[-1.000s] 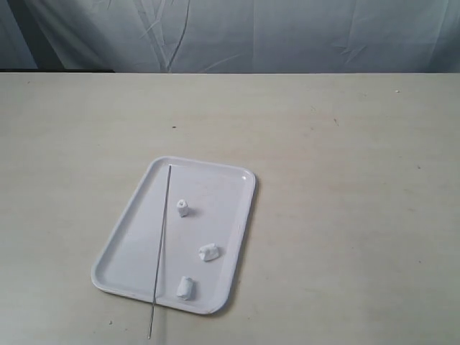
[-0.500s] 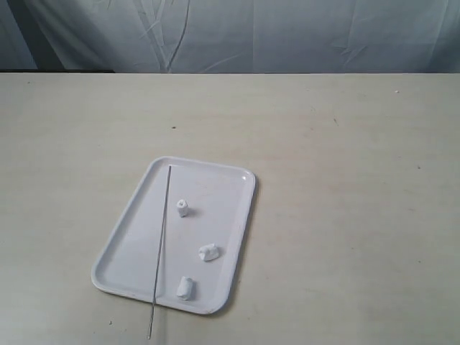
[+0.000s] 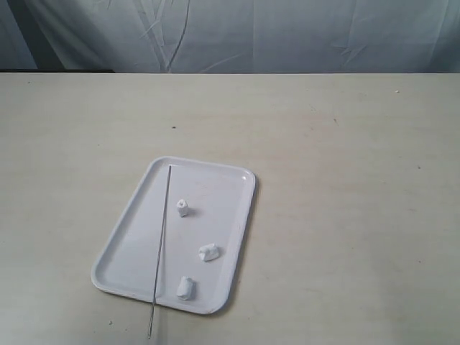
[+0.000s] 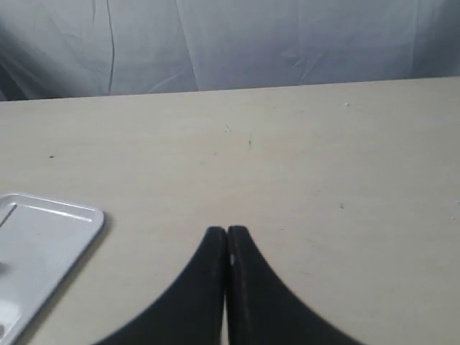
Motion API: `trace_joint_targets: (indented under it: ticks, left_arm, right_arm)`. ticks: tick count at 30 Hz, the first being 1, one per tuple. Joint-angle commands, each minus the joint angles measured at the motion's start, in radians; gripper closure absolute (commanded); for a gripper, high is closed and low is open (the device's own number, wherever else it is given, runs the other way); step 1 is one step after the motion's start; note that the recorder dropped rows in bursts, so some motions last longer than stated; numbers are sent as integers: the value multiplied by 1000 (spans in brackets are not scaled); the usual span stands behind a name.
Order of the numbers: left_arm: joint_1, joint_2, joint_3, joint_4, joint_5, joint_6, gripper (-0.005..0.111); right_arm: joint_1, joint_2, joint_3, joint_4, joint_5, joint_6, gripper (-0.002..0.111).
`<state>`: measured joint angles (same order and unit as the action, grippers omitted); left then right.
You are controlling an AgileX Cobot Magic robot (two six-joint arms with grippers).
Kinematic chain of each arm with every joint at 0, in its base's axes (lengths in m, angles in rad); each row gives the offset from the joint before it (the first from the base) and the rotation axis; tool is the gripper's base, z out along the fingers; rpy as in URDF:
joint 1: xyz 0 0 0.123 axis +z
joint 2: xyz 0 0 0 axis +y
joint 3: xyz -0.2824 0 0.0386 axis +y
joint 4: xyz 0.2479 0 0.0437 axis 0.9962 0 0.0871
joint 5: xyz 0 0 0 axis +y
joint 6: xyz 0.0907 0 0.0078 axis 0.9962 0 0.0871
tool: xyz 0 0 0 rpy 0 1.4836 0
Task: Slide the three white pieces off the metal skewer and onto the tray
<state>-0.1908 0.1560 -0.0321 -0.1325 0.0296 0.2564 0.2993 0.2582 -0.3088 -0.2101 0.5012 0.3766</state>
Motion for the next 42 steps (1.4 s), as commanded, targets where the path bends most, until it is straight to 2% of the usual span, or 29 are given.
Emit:
trace_joint_targets:
  ticks: [1, 5, 9, 12, 16, 22, 28, 36, 42]
  left_arm:
    - [12, -5, 32, -165, -98, 133, 107]
    - [95, -5, 32, -321, -139, 175, 107]
    - [158, -5, 32, -327, -127, 152, 107]
    - [165, -5, 32, -305, -99, 102, 107]
    - [165, -5, 32, -294, 11, 85, 107]
    - [165, -5, 32, -385, 79, 94, 107]
    - [165, -5, 32, -380, 172, 94, 107]
    - [165, -5, 32, -289, 202, 50, 107]
    - [165, -5, 32, -34, 180, -245, 107]
  right_arm:
    - [-108, -58, 50, 89, -80, -197, 109]
    - [-169, -125, 100, 140, -86, -263, 109]
    - [-206, -181, 157, 199, -86, -312, 109]
    - [-240, -222, 176, 222, -75, -413, 109]
    - [-273, -258, 204, 256, -75, -428, 109]
    - [-278, -258, 277, 325, -103, -485, 109]
    - [-280, -258, 309, 325, -134, -555, 109]
    - [-326, -258, 309, 328, -134, -559, 109]
    - [-323, -258, 309, 371, -132, -548, 109]
